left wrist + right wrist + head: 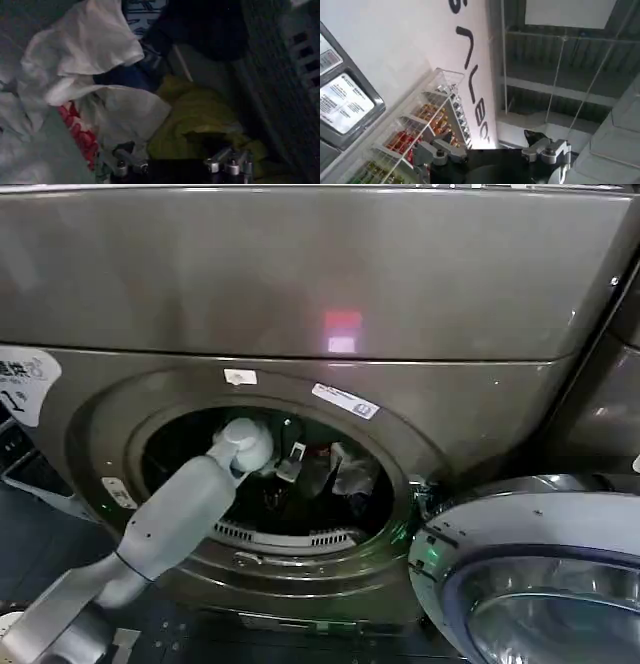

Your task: Grasp the clothes from the dryer.

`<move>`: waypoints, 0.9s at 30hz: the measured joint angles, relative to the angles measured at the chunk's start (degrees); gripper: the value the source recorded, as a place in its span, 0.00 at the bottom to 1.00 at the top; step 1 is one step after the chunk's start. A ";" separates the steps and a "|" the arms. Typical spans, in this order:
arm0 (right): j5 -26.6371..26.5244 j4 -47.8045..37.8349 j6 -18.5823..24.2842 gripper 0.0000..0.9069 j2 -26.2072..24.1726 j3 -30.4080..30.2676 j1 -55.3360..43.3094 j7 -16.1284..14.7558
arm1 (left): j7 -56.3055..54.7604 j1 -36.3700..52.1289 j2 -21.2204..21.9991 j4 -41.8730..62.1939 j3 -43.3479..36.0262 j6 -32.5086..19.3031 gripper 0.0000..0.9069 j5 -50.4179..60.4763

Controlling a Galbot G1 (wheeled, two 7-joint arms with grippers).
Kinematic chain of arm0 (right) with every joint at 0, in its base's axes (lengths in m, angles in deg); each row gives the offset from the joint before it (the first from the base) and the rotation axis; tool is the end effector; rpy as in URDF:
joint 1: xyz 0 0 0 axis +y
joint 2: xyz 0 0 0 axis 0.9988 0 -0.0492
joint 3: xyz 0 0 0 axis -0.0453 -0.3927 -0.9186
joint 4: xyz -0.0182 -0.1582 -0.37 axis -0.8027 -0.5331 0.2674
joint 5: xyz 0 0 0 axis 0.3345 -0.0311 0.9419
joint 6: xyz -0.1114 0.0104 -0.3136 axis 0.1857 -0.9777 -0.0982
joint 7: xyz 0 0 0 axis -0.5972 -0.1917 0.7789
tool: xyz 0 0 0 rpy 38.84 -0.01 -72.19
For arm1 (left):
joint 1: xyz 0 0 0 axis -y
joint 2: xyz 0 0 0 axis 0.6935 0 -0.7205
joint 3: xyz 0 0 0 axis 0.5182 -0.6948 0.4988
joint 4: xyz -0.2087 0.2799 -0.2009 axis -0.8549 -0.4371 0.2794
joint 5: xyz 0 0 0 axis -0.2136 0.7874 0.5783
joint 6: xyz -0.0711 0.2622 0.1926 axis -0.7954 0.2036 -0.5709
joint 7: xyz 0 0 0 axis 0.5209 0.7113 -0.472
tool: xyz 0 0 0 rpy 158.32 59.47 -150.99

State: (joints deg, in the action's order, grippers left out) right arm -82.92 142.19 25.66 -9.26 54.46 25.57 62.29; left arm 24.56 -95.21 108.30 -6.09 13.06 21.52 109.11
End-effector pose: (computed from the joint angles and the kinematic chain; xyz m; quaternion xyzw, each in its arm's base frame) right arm -0.1249 -0.3934 -0.0201 0.5227 0.7297 -0.4079 0.1671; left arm 0.5250 0.0480 -0.2596 -0.5047 -0.5224 -0.5921 0.3490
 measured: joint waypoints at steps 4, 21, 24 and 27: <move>-0.01 -0.06 0.02 1.00 -0.06 -0.12 -0.07 -0.01 | 0.14 -0.39 -0.02 -0.15 0.29 0.20 0.09 -0.74; 0.00 -0.78 0.18 1.00 -0.58 0.15 -0.22 0.00 | 0.04 0.27 0.94 0.72 0.22 0.54 0.00 -0.79; 0.01 -0.89 0.17 1.00 -0.81 0.47 -0.03 0.01 | -0.09 0.43 1.22 0.86 0.15 0.51 0.00 -0.76; 0.01 -0.93 0.17 1.00 -0.83 0.61 0.04 0.04 | -0.10 0.54 1.38 0.98 0.11 0.44 0.00 -0.73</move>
State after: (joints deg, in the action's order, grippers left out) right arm -82.91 141.26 25.83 -10.09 55.08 25.61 62.33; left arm 24.46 -94.67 109.68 -5.12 13.17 21.96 108.38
